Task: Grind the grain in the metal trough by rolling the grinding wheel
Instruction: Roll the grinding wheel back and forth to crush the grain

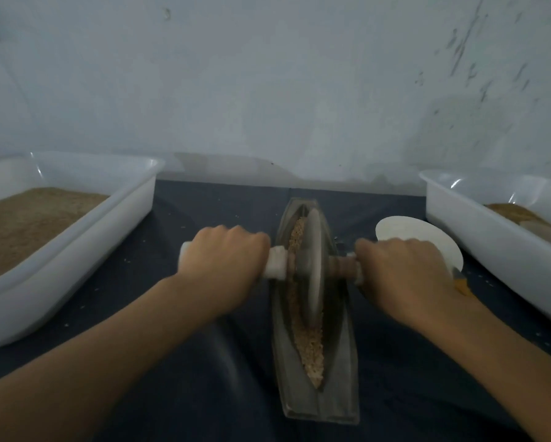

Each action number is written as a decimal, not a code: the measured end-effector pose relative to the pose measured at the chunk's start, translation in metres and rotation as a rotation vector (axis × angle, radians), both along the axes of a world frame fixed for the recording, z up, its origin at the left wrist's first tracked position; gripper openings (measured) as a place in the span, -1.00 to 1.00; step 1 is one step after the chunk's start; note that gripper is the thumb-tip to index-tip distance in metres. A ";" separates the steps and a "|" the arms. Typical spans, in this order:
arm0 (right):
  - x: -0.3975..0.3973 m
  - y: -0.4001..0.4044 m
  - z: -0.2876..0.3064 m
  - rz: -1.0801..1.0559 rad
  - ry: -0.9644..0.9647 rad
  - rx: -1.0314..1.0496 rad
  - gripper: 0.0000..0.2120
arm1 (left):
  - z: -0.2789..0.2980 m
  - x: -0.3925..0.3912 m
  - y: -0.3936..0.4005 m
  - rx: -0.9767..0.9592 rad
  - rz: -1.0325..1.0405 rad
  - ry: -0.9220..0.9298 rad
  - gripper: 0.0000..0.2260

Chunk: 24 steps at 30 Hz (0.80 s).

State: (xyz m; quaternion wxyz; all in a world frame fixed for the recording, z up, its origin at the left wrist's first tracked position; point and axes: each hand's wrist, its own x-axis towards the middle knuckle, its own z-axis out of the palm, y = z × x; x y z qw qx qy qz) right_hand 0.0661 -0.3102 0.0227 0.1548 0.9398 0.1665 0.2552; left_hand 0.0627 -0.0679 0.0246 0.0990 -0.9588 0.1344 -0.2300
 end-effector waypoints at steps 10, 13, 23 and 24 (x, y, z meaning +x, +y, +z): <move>0.023 0.005 -0.004 -0.032 0.010 0.087 -0.73 | -0.005 0.018 -0.006 0.058 0.046 -0.104 -0.77; 0.056 0.011 0.002 -0.069 0.007 0.073 -0.77 | -0.004 0.047 -0.009 0.010 0.064 -0.103 -0.82; -0.035 -0.007 0.000 0.086 0.038 0.044 -0.56 | 0.003 -0.034 0.008 0.131 -0.116 -0.032 -0.46; -0.039 -0.008 -0.001 0.068 0.046 0.045 -0.57 | 0.007 -0.038 0.009 0.128 -0.109 -0.040 -0.43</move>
